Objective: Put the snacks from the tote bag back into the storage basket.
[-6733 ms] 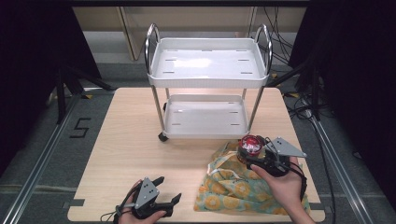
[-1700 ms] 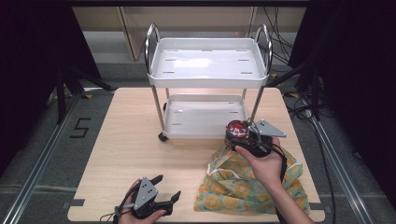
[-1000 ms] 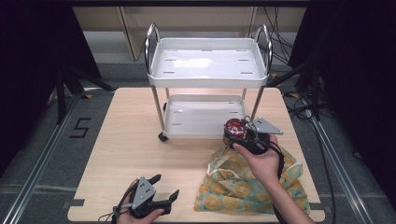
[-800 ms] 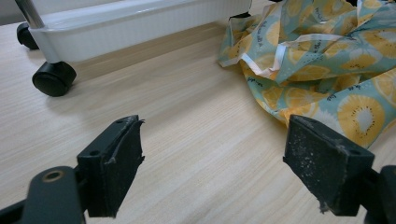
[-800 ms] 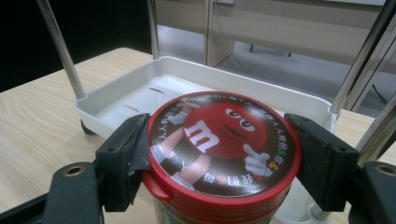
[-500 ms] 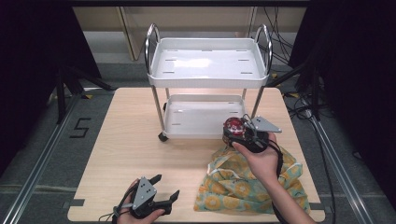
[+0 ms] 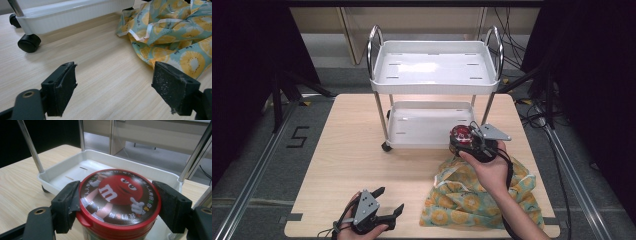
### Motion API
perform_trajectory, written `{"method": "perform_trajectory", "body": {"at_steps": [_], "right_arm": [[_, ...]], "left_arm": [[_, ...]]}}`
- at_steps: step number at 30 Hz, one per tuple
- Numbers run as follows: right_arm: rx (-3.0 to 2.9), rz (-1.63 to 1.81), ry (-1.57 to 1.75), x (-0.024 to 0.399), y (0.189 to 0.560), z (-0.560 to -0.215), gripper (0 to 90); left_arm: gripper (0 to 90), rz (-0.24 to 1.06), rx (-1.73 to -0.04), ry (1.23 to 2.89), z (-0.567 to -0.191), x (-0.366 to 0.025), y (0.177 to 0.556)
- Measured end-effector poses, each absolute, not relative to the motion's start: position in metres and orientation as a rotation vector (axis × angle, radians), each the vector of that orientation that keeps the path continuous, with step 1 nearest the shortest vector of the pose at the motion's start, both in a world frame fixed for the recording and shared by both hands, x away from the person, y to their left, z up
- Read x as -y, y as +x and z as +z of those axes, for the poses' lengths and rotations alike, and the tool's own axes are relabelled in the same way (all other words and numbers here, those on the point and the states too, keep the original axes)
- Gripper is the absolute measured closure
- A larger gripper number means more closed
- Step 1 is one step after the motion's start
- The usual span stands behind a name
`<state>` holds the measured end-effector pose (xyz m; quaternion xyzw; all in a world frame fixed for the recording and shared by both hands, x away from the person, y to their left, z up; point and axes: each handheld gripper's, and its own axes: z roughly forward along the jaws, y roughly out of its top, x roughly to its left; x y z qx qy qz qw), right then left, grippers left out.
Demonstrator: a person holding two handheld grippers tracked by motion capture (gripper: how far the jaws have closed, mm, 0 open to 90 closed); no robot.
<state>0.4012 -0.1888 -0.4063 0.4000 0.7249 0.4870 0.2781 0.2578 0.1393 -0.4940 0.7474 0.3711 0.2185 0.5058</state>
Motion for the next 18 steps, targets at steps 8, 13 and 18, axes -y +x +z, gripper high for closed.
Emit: {"method": "perform_trajectory", "body": {"at_steps": [8,13,18], "right_arm": [[-1.943,1.291,1.049,0.1886,0.4057,-0.4069,26.9],[-1.919,1.313,1.103,0.1852,0.4051,-0.4079,26.8],[-1.944,1.302,1.085,0.1866,0.4079,-0.4071,26.9]], "left_arm": [[18.5,0.525,-0.891,1.799,-0.4942,-0.1398,0.2582],[18.5,0.525,-0.897,1.796,-0.4941,-0.1391,0.2579],[18.6,0.531,-0.879,1.806,-0.4939,-0.1404,0.2587]]}}
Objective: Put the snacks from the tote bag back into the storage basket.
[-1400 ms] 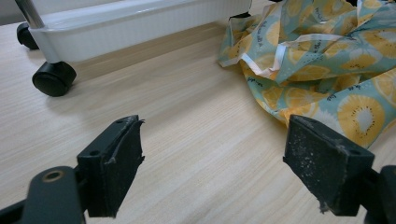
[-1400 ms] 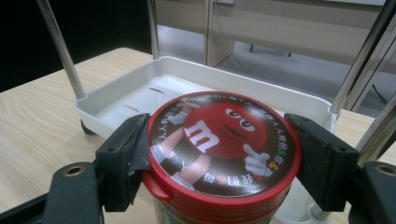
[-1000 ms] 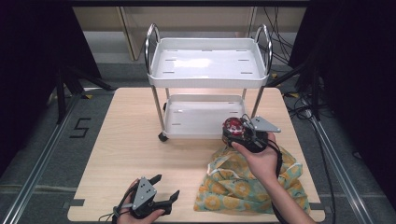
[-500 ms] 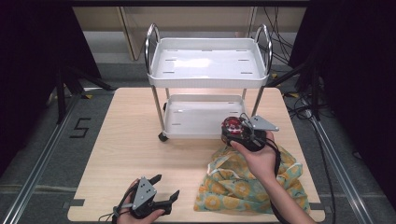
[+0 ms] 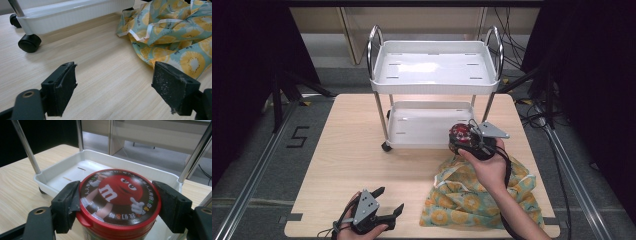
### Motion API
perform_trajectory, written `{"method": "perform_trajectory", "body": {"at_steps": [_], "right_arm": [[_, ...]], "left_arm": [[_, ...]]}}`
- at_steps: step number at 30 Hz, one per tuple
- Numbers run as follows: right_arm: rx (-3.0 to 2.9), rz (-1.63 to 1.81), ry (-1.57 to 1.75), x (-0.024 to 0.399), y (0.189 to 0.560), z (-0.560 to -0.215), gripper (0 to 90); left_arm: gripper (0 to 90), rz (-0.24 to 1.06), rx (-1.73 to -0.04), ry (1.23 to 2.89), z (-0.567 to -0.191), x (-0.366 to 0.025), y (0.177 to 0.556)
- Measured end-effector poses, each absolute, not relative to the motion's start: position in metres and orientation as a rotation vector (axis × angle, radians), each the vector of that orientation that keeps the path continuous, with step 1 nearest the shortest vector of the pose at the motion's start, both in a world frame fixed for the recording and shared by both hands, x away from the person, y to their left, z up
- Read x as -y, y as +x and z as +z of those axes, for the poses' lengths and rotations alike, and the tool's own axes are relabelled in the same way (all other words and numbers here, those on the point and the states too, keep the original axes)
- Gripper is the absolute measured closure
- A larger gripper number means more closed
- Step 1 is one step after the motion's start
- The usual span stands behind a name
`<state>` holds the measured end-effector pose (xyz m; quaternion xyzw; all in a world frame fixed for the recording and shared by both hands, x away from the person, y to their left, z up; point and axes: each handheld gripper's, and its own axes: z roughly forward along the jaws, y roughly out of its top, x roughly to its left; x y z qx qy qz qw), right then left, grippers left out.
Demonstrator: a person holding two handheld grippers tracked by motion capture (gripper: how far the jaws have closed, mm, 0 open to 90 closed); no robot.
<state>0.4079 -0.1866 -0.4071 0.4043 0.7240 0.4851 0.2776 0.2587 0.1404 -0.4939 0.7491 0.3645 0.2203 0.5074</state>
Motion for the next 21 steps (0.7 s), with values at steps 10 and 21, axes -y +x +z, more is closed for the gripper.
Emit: {"method": "perform_trajectory", "body": {"at_steps": [10,21], "right_arm": [[-1.916,1.294,1.108,0.1865,0.4111,-0.4086,26.8],[-1.919,1.282,1.108,0.1867,0.4144,-0.4067,26.8]], "left_arm": [[18.6,0.541,-0.871,1.814,-0.4933,-0.1409,0.2588],[18.6,0.541,-0.871,1.813,-0.4933,-0.1408,0.2587]]}}
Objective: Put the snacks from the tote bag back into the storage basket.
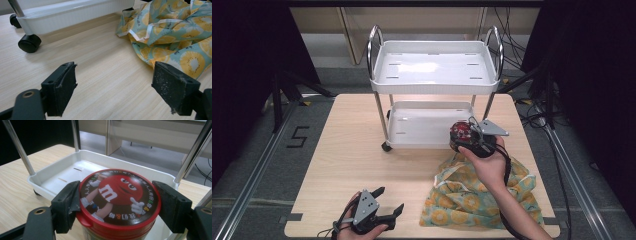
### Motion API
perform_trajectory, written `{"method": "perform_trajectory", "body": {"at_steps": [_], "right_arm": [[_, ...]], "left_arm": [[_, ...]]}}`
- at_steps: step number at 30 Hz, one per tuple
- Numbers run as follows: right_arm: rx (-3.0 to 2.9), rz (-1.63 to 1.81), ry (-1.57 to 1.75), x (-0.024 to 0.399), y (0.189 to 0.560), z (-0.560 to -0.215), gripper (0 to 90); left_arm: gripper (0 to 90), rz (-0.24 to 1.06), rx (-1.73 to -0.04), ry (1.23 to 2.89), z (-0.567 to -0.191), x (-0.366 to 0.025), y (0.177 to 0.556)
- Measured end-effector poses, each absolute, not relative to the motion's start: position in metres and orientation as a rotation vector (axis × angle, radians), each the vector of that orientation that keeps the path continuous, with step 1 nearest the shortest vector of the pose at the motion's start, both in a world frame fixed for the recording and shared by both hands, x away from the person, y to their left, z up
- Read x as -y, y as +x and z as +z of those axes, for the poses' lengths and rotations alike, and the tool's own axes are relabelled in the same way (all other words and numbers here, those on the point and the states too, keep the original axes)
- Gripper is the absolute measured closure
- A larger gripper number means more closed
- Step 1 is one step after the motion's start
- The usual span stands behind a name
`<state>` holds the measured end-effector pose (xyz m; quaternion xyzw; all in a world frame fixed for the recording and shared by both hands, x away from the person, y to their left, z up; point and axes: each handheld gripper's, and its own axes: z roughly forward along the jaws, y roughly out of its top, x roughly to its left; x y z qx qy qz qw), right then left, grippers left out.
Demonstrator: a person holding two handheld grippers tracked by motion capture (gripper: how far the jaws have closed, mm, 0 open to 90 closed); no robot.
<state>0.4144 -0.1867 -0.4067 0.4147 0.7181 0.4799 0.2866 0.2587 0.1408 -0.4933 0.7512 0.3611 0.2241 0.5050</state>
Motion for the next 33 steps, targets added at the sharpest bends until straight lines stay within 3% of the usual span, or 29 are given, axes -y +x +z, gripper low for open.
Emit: {"method": "perform_trajectory", "body": {"at_steps": [33], "right_arm": [[-1.897,1.257,1.097,0.182,0.424,-0.403,26.9]], "left_arm": [[18.6,0.531,-0.884,1.800,-0.494,-0.141,0.258]]}}
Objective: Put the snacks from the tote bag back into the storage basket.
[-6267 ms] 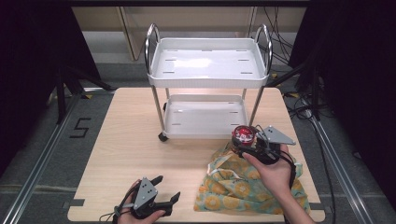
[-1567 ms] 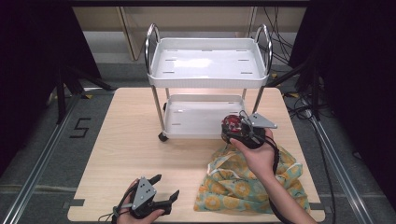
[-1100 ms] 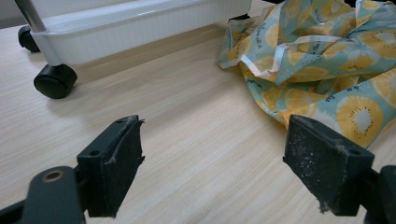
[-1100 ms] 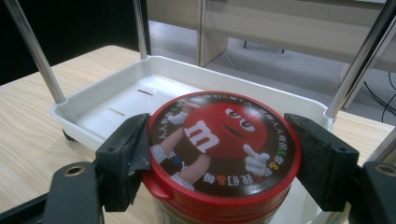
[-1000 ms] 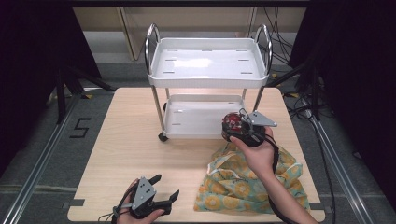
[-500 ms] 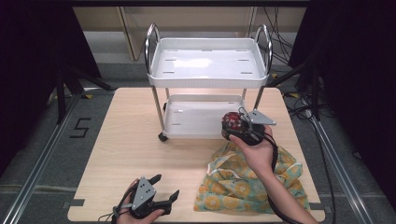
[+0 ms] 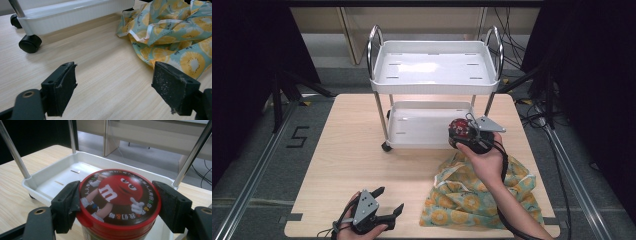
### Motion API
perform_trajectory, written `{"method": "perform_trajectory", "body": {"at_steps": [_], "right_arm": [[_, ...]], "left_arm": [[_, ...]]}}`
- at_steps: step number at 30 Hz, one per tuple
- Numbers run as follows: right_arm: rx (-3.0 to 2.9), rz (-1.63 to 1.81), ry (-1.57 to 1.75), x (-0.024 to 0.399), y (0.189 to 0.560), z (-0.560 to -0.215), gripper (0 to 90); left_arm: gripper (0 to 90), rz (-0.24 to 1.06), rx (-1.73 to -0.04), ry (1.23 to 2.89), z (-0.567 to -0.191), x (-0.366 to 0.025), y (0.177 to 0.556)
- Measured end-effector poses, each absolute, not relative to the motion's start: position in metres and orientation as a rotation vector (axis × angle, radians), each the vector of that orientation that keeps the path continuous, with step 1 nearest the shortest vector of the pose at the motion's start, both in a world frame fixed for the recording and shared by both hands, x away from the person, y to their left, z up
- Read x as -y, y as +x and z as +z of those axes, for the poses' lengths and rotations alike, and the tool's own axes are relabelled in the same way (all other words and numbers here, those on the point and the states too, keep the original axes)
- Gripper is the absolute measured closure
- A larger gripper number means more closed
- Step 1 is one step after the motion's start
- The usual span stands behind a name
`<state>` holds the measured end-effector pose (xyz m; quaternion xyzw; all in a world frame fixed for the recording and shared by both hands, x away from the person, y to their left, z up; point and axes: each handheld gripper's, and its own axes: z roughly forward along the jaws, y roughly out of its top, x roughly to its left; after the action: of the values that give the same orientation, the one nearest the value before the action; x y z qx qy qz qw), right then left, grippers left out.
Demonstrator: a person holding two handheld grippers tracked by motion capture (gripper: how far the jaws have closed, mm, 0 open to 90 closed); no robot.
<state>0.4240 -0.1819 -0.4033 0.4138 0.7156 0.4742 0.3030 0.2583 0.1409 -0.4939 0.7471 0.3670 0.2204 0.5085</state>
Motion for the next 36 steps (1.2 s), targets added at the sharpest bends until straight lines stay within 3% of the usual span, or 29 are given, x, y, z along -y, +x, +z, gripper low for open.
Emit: {"method": "perform_trajectory", "body": {"at_steps": [36], "right_arm": [[-1.915,1.239,1.069,0.1740,0.4328,-0.4025,26.9]], "left_arm": [[18.6,0.528,-0.890,1.789,-0.4935,-0.1396,0.2577]]}}
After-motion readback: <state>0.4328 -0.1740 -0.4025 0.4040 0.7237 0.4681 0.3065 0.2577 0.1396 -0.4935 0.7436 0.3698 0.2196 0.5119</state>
